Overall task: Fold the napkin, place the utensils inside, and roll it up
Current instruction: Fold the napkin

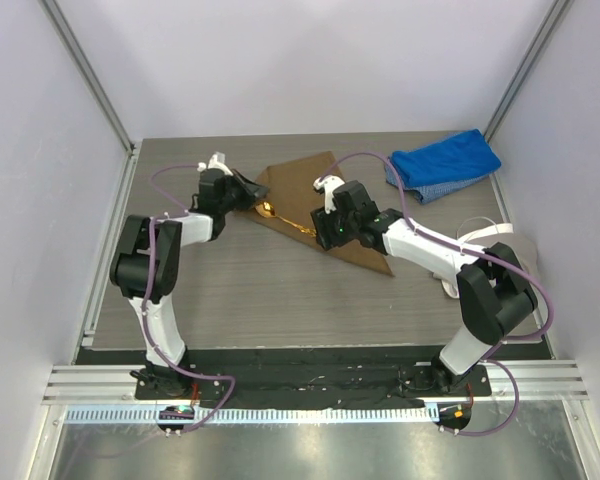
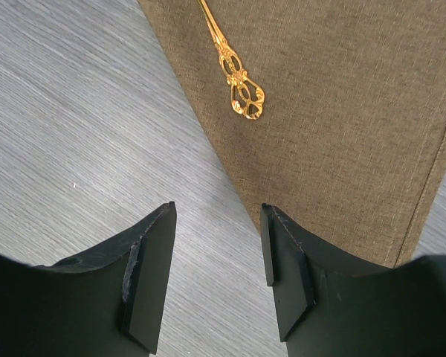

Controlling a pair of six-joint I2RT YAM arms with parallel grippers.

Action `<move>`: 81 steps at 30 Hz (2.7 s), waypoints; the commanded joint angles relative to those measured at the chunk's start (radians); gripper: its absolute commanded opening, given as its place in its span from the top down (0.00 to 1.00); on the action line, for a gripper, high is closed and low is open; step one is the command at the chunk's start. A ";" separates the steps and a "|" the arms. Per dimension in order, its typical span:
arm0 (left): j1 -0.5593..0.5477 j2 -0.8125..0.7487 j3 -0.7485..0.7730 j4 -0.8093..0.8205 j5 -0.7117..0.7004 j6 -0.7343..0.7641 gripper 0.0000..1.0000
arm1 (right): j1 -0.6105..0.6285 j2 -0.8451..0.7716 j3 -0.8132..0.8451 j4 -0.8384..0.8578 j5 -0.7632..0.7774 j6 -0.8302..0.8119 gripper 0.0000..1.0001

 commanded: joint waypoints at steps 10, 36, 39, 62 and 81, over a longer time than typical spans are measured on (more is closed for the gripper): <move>-0.144 -0.007 -0.008 0.099 0.039 -0.011 1.00 | -0.003 -0.063 -0.036 0.073 0.015 0.032 0.43; -0.280 0.120 0.022 0.076 0.051 0.023 1.00 | -0.006 -0.060 -0.048 0.085 0.082 0.066 0.42; -0.291 0.131 0.021 0.074 0.050 0.025 1.00 | -0.005 -0.057 -0.047 0.085 0.081 0.067 0.42; -0.328 0.047 0.033 -0.061 0.076 0.100 0.67 | -0.031 -0.154 -0.088 0.047 0.107 0.121 0.37; -0.328 -0.207 0.007 -0.363 -0.006 0.207 0.22 | -0.224 -0.240 -0.197 -0.044 0.136 0.365 0.34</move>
